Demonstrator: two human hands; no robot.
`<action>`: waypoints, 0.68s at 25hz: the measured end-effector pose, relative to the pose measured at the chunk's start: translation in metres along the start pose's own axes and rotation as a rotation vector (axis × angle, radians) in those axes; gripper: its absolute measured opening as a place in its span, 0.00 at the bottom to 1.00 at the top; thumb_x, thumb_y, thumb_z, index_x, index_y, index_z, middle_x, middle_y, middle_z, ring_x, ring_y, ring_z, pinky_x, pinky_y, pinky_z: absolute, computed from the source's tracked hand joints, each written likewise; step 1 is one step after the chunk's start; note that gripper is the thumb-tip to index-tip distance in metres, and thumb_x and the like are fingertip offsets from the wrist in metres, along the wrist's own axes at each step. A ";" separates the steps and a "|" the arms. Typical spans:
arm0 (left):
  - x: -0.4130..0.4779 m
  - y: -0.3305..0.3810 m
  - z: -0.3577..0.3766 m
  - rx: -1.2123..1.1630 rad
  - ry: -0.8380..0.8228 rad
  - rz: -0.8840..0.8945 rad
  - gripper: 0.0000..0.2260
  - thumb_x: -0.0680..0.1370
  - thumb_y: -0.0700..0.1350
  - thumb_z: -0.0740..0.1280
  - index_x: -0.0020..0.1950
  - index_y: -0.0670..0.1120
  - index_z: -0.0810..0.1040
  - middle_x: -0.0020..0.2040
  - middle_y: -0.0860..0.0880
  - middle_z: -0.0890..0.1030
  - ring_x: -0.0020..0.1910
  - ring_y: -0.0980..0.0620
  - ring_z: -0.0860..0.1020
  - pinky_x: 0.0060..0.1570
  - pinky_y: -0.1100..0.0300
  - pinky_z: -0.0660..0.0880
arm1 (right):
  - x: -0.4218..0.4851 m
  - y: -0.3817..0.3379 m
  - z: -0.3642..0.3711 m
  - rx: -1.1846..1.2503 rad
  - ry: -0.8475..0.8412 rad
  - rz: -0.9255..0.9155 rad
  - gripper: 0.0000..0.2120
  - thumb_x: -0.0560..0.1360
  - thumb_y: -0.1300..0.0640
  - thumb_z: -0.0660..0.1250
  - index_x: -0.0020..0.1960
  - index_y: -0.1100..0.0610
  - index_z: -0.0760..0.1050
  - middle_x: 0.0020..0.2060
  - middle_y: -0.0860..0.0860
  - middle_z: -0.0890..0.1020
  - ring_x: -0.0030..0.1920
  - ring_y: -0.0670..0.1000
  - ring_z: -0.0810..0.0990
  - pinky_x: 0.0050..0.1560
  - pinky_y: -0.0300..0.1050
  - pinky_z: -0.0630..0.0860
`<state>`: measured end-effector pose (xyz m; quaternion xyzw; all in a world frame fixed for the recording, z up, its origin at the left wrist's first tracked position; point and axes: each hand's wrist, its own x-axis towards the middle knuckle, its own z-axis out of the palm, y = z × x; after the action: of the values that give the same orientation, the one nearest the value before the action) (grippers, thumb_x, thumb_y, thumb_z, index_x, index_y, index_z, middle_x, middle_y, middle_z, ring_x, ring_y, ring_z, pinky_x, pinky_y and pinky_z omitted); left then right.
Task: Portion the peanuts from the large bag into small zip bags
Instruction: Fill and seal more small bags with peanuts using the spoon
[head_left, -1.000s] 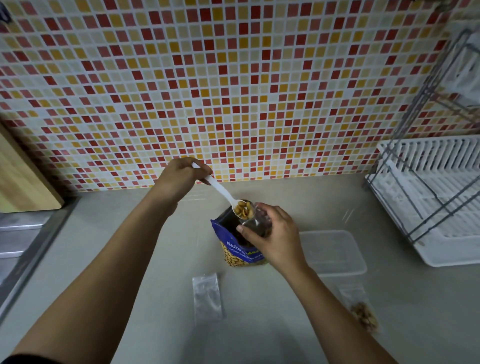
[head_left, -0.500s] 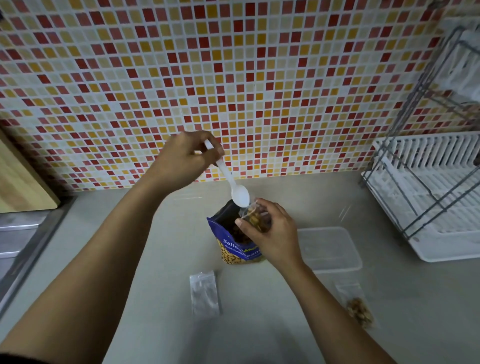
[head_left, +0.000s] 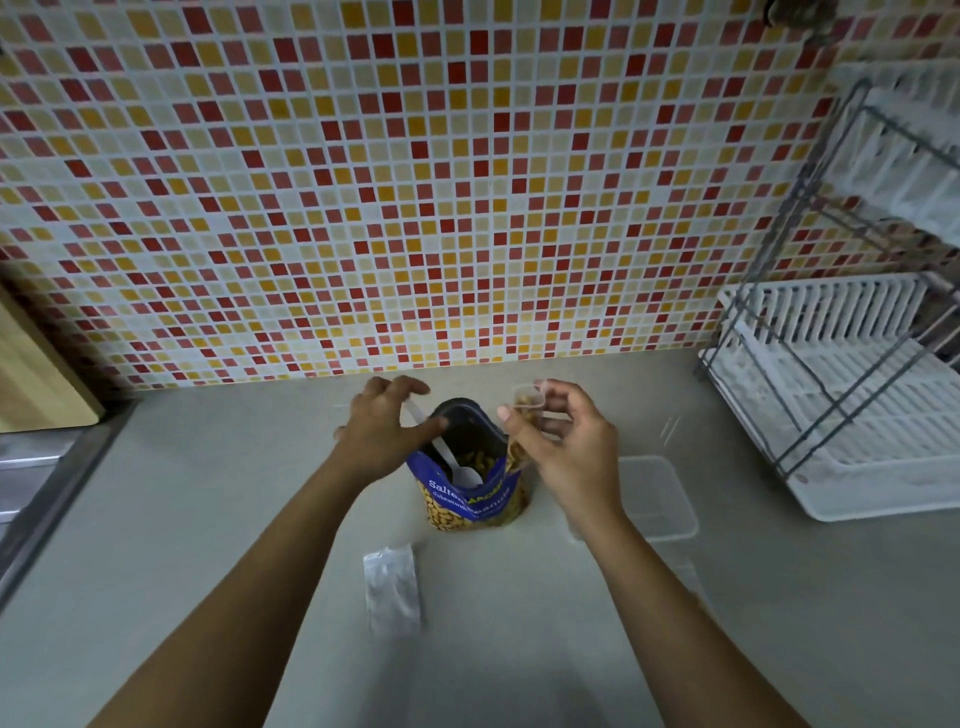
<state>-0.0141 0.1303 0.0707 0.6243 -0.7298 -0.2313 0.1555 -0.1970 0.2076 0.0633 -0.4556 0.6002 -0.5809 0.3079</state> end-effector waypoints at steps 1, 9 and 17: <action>-0.004 0.001 0.002 -0.006 0.102 0.018 0.18 0.74 0.53 0.69 0.62 0.51 0.72 0.64 0.48 0.69 0.65 0.47 0.67 0.62 0.47 0.70 | 0.001 -0.003 -0.002 -0.005 0.017 -0.007 0.24 0.64 0.43 0.75 0.55 0.54 0.76 0.48 0.49 0.83 0.43 0.45 0.84 0.42 0.42 0.82; -0.052 0.051 0.024 -0.353 0.079 0.348 0.17 0.72 0.51 0.71 0.58 0.48 0.77 0.46 0.53 0.81 0.45 0.59 0.79 0.44 0.69 0.76 | 0.008 -0.024 -0.002 0.017 0.038 -0.040 0.24 0.62 0.40 0.75 0.51 0.53 0.76 0.45 0.47 0.83 0.40 0.45 0.84 0.42 0.43 0.82; -0.065 0.071 0.029 -0.910 -0.259 0.121 0.06 0.75 0.43 0.68 0.50 0.44 0.80 0.44 0.47 0.83 0.42 0.55 0.82 0.42 0.63 0.78 | 0.022 -0.027 -0.049 0.090 -0.216 0.107 0.02 0.75 0.54 0.67 0.44 0.52 0.78 0.41 0.49 0.84 0.43 0.47 0.82 0.43 0.37 0.77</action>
<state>-0.0774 0.2065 0.0878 0.4153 -0.6029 -0.5937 0.3341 -0.2451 0.2105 0.0997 -0.4686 0.5603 -0.5373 0.4216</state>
